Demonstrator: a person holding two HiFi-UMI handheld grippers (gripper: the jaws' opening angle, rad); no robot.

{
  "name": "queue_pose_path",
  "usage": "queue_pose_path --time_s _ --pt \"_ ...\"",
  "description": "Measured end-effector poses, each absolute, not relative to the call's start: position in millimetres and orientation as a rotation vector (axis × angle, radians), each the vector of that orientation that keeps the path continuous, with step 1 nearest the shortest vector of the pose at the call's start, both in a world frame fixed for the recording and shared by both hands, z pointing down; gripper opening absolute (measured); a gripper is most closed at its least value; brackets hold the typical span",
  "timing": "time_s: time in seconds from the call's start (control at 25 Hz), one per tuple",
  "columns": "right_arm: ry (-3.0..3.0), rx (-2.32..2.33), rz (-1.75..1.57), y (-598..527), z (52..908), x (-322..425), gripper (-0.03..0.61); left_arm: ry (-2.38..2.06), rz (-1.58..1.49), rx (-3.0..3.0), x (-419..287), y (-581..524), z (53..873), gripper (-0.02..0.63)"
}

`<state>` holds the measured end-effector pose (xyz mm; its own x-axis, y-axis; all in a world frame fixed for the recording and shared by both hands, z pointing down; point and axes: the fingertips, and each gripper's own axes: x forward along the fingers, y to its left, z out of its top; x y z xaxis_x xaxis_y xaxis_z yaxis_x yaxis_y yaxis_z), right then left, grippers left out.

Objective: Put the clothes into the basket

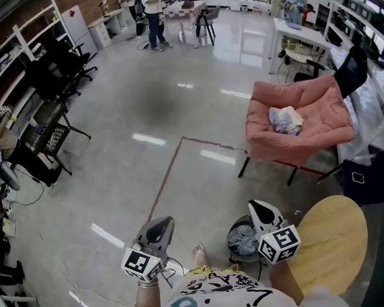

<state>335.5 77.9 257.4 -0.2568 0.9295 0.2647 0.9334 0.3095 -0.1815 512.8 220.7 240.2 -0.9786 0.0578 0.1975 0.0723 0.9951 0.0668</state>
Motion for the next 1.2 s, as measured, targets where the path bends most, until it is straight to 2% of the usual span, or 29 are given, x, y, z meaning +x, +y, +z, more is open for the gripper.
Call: queue_pose_path --time_s 0.24,0.56,0.92,1.2 --pt "-2.326 -1.722 0.051 139.3 232.3 348.2 0.029 -2.993 -0.046 -0.169 537.4 294.6 218.3 0.014" --pt "-2.405 -1.697 0.127 173.5 228.5 348.4 0.029 -2.968 -0.105 -0.245 546.0 346.2 240.0 0.014" --pt "-2.616 -1.527 0.109 185.9 219.3 262.0 0.029 -2.960 -0.042 -0.317 505.3 417.5 233.9 0.014" --pt "-2.676 -1.414 0.100 219.5 211.9 183.3 0.029 -2.996 0.003 -0.324 428.5 480.0 216.6 0.014"
